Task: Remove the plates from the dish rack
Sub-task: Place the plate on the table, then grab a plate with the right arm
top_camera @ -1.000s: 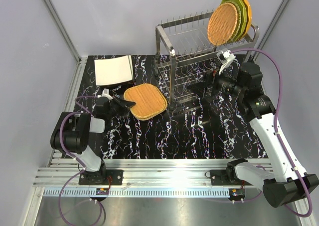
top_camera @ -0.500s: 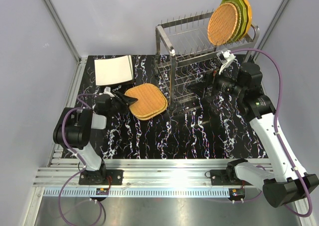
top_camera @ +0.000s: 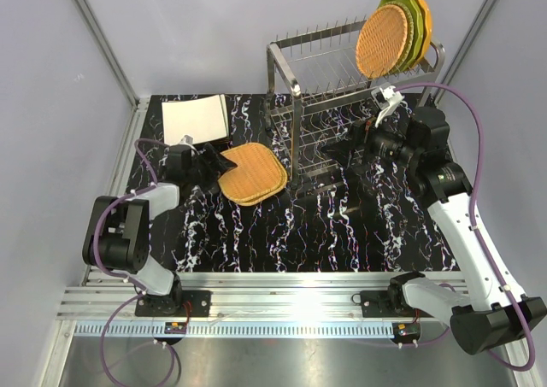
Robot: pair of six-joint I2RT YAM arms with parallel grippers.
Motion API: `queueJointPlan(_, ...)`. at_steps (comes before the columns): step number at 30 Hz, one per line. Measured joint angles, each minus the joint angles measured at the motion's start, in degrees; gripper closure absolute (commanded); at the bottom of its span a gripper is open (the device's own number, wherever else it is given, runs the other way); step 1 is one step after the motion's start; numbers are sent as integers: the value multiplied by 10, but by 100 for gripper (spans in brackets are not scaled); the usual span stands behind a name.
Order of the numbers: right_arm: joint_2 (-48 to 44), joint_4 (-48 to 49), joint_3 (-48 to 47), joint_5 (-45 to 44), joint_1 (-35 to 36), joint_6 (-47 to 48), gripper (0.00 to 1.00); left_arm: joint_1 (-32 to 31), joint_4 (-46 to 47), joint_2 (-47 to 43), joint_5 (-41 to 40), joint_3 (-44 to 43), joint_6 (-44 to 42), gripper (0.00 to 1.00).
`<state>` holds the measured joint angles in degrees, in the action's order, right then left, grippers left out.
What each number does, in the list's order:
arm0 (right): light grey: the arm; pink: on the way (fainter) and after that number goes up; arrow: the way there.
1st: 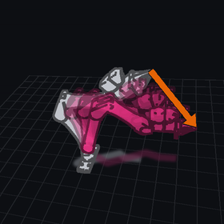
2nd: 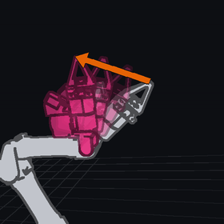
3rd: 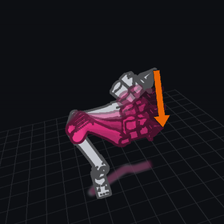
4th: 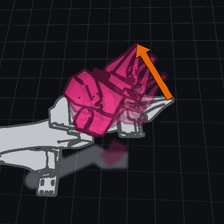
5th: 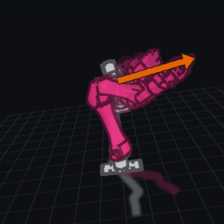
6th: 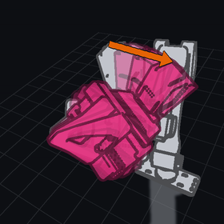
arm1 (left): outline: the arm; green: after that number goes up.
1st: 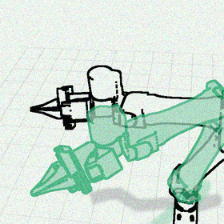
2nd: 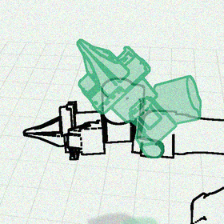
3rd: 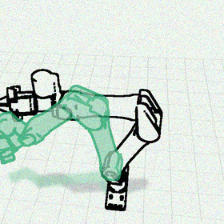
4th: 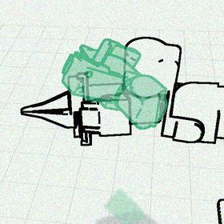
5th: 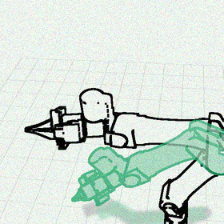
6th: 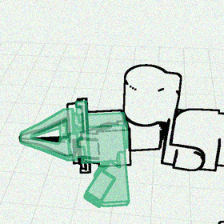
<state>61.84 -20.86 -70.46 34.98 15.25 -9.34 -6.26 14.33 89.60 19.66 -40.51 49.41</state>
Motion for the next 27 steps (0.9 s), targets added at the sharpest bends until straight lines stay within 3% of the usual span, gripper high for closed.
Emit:
queueJointPlan(12,3,-16,-15,-12,-1,31,0,-1,-161,-43,-76,-22,-96,6)
queueJointPlan(16,16,-35,-60,-28,-2,53,0,-2,-198,-123,-110,-23,-132,1)
queueJointPlan(27,90,-105,-248,-108,-10,99,0,-1,-308,-359,-211,-25,-205,1)
